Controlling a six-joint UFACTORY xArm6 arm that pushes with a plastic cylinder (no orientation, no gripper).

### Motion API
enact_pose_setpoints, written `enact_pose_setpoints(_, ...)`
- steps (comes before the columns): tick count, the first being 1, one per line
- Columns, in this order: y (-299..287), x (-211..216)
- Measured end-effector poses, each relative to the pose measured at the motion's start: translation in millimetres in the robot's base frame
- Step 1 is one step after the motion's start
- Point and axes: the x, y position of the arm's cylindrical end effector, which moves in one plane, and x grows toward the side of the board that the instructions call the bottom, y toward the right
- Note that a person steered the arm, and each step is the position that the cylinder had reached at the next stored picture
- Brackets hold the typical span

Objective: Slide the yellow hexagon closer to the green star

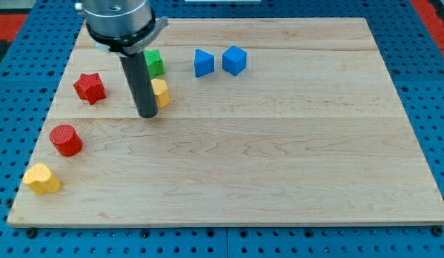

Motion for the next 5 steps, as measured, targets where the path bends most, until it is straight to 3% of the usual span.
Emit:
enact_pose_setpoints(1,0.0,-65.7)
enact_pose_setpoints(3,62.7,-111.4)
enact_pose_setpoints(4,55.8,-121.2)
enact_pose_setpoints(5,72.1,-68.0)
